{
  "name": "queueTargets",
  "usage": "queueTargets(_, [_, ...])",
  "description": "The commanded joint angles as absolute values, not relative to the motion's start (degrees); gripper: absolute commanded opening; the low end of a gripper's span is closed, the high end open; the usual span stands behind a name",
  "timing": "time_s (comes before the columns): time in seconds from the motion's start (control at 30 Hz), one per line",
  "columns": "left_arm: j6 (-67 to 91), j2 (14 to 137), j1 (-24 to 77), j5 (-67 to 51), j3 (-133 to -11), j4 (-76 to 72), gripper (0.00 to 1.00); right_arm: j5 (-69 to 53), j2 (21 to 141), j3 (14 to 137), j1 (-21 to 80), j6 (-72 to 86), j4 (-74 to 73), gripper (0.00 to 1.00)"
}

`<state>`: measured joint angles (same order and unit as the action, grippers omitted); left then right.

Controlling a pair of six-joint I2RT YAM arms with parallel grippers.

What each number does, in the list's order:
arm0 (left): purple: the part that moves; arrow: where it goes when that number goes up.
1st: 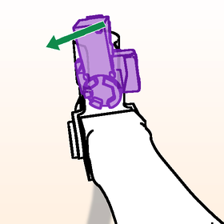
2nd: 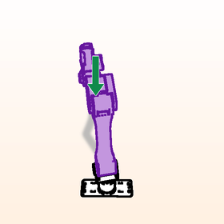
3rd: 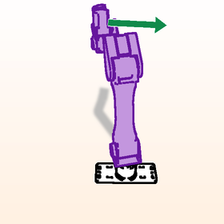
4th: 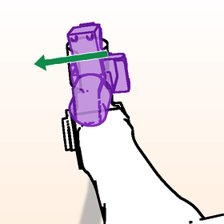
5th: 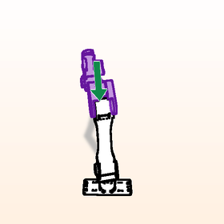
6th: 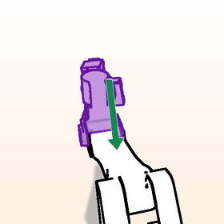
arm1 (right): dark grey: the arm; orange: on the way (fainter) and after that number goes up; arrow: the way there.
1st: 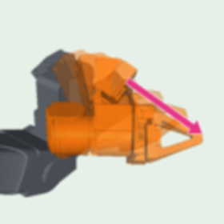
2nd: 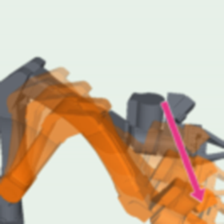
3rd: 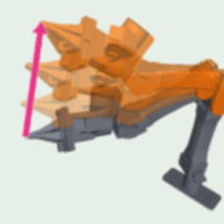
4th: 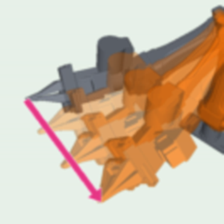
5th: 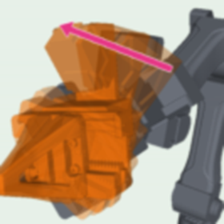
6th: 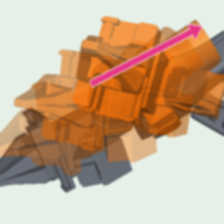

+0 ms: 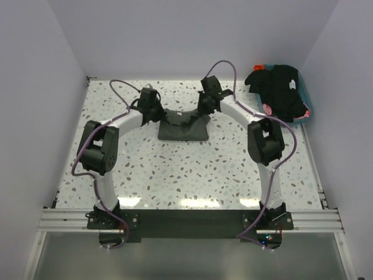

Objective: Fold and stack the t-shirts
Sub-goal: Fold the tshirt

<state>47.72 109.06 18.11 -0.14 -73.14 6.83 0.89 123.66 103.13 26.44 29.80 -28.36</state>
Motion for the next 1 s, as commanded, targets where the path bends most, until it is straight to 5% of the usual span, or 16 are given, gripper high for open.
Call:
queueTargets(0.0, [45.9,114.5,17.1,-3.6,-78.3,3.8,0.00,-1.1,127.5,107.0,25.8,30.7,-29.0,0.00])
queueTargets(0.27, [46.7,115.0,14.2,-6.0,-76.6,-1.8,0.02,-1.7,128.0,104.5,22.1,31.6,-27.0,0.00])
queueTargets(0.57, [45.1,114.3,11.3,-10.4,-78.0,-5.3,0.22,-4.1,125.2,101.3,19.3,34.5,-23.6,0.07])
queueTargets(0.6, [44.7,114.3,11.0,-11.1,-78.5,-5.4,0.31,-4.6,125.3,101.3,19.1,34.7,-23.6,0.08])
queueTargets(0.67, [43.5,114.3,10.6,-12.6,-79.7,-5.5,0.45,-5.7,125.4,101.6,18.5,35.3,-23.6,0.19])
queueTargets(0.7, [43.2,113.8,10.6,-12.6,-79.8,-5.4,0.51,-5.9,125.3,101.7,18.5,35.2,-23.6,0.34])
queueTargets(0.8, [42.9,111.0,10.8,-11.8,-77.5,-5.9,0.53,-4.9,123.7,100.7,18.5,35.0,-23.1,0.55])
queueTargets(0.97, [42.4,104.9,14.0,-4.8,-73.0,-2.6,0.36,-0.5,116.8,96.5,19.2,33.8,-21.5,0.59])
